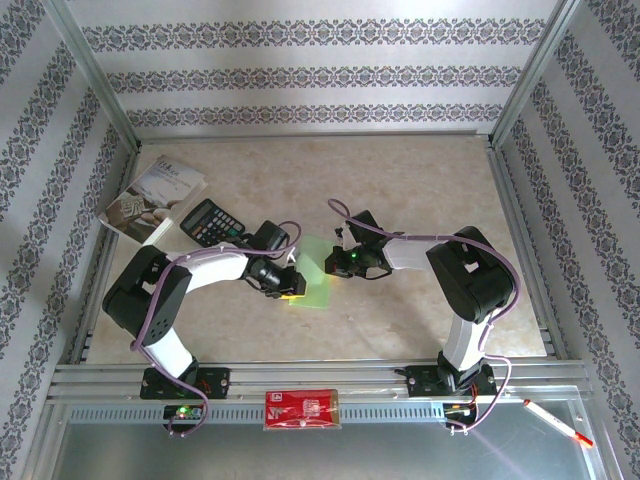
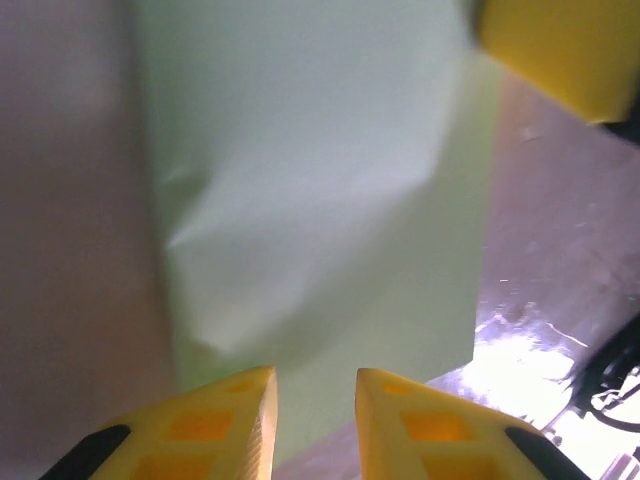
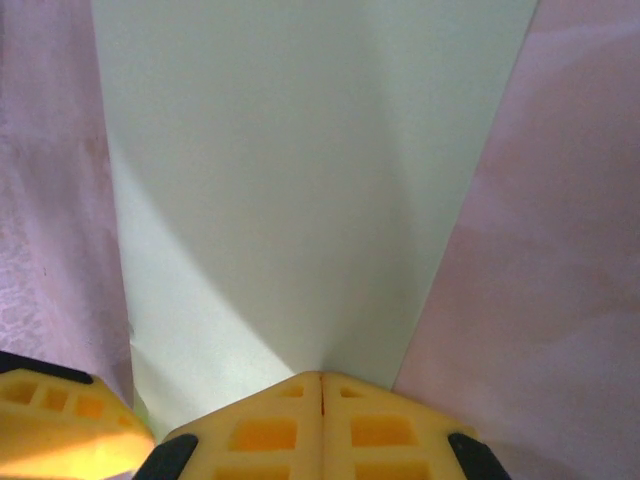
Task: Fold a paper plane with a square sheet of paper (pick it up from the middle)
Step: First fold the square sheet of paper in half at the center of the table.
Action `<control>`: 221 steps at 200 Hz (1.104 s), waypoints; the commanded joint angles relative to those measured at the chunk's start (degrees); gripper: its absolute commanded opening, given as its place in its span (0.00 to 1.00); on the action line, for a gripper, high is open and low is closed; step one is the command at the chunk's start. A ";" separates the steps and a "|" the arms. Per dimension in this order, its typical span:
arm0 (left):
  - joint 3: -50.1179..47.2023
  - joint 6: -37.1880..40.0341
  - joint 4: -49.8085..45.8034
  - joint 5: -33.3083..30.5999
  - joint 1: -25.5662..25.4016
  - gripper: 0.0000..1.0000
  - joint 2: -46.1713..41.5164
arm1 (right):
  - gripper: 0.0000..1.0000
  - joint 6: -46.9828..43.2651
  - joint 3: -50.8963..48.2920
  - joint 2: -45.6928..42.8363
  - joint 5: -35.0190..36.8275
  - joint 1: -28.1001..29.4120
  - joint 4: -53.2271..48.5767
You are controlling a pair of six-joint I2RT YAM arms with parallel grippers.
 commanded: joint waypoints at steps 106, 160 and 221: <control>7.75 -2.73 6.18 8.16 5.59 0.28 2.08 | 0.00 -1.83 -3.76 3.99 9.83 -1.34 -10.81; 16.05 -0.65 6.75 7.06 6.15 0.26 14.00 | 0.00 -1.99 -3.74 3.62 10.04 -1.33 -11.18; 13.60 0.96 5.89 3.53 9.75 0.24 13.63 | 0.00 -2.23 -4.13 3.64 10.27 -1.43 -11.39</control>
